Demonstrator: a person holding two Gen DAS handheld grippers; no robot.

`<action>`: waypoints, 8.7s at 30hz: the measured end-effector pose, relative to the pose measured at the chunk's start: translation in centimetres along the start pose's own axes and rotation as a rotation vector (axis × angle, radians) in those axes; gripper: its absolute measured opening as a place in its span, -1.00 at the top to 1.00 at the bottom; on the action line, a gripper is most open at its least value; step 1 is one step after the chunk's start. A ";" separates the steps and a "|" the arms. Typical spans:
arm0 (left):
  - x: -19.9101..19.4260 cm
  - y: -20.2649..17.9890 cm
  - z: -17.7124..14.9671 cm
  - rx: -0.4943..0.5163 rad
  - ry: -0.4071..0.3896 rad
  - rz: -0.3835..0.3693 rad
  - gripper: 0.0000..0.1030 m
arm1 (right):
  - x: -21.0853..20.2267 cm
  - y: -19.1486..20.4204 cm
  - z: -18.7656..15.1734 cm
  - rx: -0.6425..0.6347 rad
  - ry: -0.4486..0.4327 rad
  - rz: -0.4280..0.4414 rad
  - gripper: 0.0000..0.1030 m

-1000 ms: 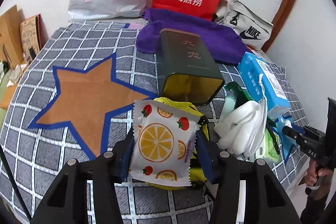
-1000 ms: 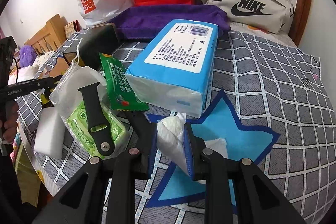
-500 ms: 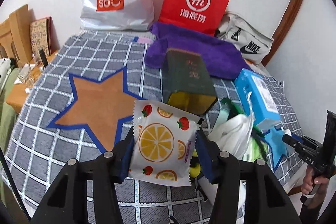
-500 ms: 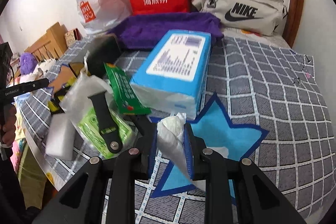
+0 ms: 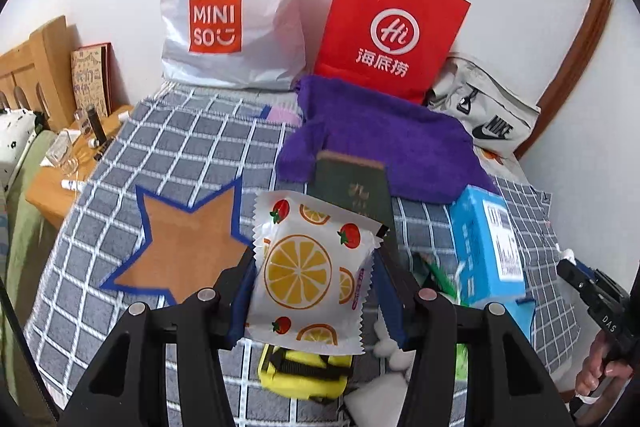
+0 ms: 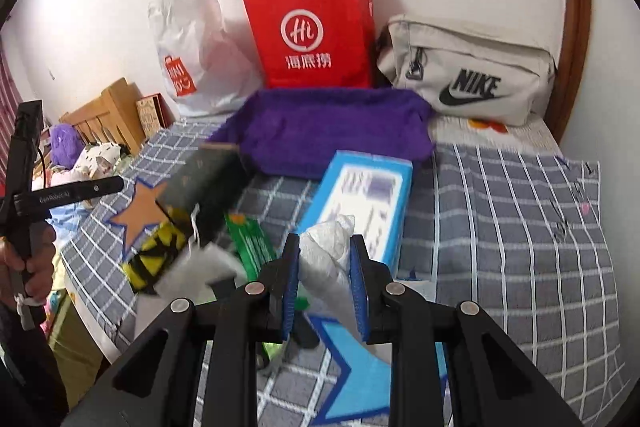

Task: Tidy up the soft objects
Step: 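Carry the packet and tissue with both tools over the purple towel, then open the left tool to drop the packet while the right tool releases the tissue onto the towel, then grasp the yellow mesh pouch with the left tool while the right tool grasps the black watch strap, then carry the yellow pouch and black strap with both tools toward the purple towel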

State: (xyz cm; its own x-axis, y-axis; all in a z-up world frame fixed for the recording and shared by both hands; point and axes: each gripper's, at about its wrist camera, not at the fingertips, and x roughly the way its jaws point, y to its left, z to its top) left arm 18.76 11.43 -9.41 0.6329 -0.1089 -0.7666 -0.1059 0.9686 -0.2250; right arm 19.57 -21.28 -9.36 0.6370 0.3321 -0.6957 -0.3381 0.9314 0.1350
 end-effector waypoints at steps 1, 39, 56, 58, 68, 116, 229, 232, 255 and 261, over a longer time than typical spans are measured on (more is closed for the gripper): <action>0.0 -0.1 0.5 -0.001 0.000 0.003 0.00 | 0.2 0.0 0.7 -0.005 -0.005 0.001 0.54; 18.4 -4.4 16.8 0.060 0.156 0.018 0.00 | 19.3 -5.7 14.5 -0.043 0.137 0.019 0.53; 25.7 -5.1 18.4 0.047 0.236 -0.014 0.00 | 24.2 -7.4 12.8 -0.051 0.255 0.025 0.53; 26.3 -5.0 18.4 0.044 0.241 -0.012 0.00 | 24.4 -7.2 12.7 -0.054 0.260 0.032 0.53; 28.7 -4.3 18.6 0.023 0.288 -0.035 -0.13 | 25.9 -7.1 12.8 -0.048 0.294 0.035 0.48; 5.4 0.3 -3.5 0.064 0.220 0.048 -0.73 | 0.0 1.9 0.0 0.097 0.034 0.120 -0.31; -0.2 -3.1 -1.6 0.065 0.000 0.082 0.09 | -1.5 -2.1 -2.4 0.021 0.027 0.119 0.92; -0.1 -3.4 -0.3 0.058 -0.006 0.053 0.09 | -1.3 -1.9 -0.5 0.010 0.004 0.108 0.92; 7.0 -4.9 8.6 0.014 0.021 -0.011 0.09 | 6.5 -4.2 12.9 -0.038 -0.054 0.057 0.92; 10.2 -4.8 11.2 0.009 0.062 -0.027 0.09 | 9.8 -5.4 14.8 -0.034 -0.031 0.024 0.92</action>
State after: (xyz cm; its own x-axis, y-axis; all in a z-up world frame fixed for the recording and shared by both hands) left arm 34.29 8.13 -9.36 0.5868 -0.1479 -0.7961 -0.0826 0.9671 -0.2405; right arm 37.90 -20.84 -6.45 0.6495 0.3596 -0.6700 -0.3768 0.9175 0.1272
